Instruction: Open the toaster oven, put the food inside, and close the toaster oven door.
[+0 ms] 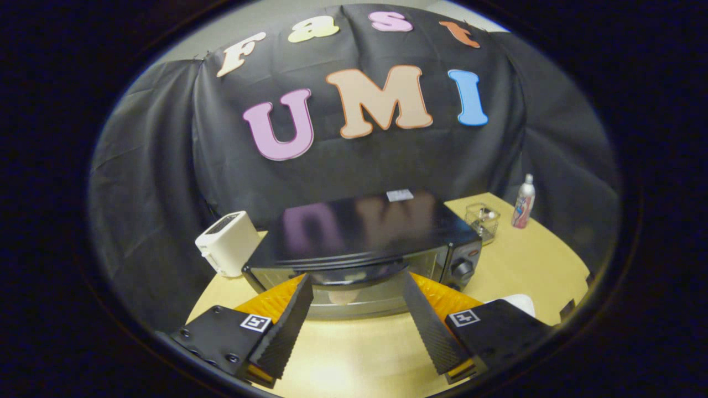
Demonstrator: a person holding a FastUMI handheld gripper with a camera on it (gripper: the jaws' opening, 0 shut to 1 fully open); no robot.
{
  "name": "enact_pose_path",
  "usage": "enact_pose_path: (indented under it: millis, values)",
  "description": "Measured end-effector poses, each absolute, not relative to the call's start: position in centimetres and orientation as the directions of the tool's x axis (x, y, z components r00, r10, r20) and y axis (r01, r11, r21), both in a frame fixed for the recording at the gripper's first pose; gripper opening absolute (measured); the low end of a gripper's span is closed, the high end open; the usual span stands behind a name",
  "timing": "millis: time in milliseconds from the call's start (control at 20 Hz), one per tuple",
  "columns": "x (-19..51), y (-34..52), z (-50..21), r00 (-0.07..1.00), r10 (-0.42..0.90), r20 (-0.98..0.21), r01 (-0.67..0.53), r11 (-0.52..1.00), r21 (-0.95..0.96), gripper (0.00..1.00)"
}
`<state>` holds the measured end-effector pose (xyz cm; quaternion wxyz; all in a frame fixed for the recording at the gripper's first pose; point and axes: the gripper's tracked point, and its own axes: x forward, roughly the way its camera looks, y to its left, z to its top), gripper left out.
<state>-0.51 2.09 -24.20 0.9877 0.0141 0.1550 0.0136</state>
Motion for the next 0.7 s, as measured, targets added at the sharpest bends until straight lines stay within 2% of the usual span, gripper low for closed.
enact_pose_path:
  millis: [450, 700]
  values:
    - [-0.7, 1.0, -8.4, 0.993, 0.027, -0.112, -0.032, 0.999, -0.042, 1.00]
    - [-0.4, 0.4, -2.3, 0.997, 0.030, -0.076, -0.033, 0.999, -0.037, 1.00]
